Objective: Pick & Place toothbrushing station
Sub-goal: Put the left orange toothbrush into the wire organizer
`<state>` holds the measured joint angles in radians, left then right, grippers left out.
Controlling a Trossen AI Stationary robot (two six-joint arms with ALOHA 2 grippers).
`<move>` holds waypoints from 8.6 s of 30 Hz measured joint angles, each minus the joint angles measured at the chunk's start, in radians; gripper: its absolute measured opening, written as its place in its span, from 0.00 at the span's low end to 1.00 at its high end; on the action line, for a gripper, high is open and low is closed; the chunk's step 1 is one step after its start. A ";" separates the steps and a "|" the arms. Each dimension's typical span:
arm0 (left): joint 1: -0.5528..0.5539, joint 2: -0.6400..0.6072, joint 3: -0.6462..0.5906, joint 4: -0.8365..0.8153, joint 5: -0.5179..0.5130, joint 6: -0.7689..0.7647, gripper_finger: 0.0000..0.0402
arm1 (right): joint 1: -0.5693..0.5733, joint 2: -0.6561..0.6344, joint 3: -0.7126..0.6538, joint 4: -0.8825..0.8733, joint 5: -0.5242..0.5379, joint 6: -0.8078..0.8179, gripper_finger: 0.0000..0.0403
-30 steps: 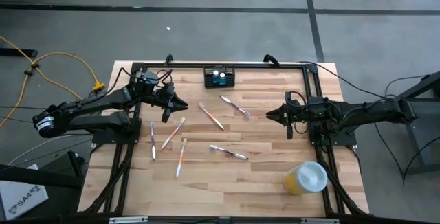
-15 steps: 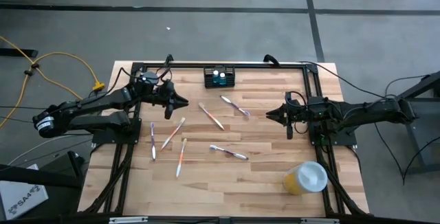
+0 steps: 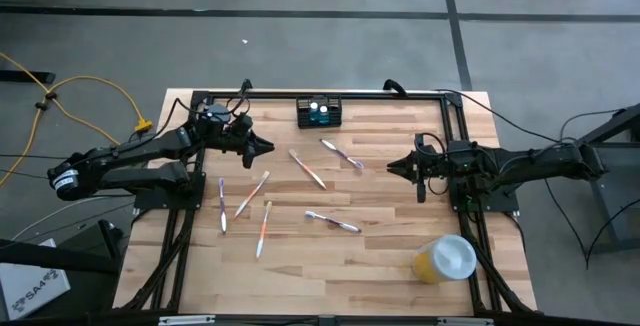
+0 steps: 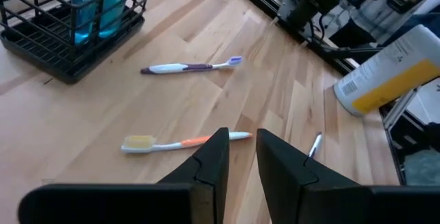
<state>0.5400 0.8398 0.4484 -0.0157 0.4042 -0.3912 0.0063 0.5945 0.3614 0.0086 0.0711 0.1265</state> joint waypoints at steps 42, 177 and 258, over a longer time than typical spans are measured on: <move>-0.307 0.000 0.389 -0.710 -0.385 -0.205 0.18 | 0.000 0.000 0.000 -0.037 0.000 0.000 0.11; -0.840 0.740 0.453 -0.966 -0.695 -0.724 0.35 | 0.000 0.000 0.000 -0.058 -0.101 0.008 0.11; -0.745 0.740 0.314 -0.765 -0.676 -0.642 0.21 | 0.000 0.000 0.000 -0.057 -0.127 0.012 0.11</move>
<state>-0.2047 1.5799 0.7628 -0.7807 -0.2718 -1.0336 0.0064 0.5945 0.3615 -0.0489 -0.0555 0.1383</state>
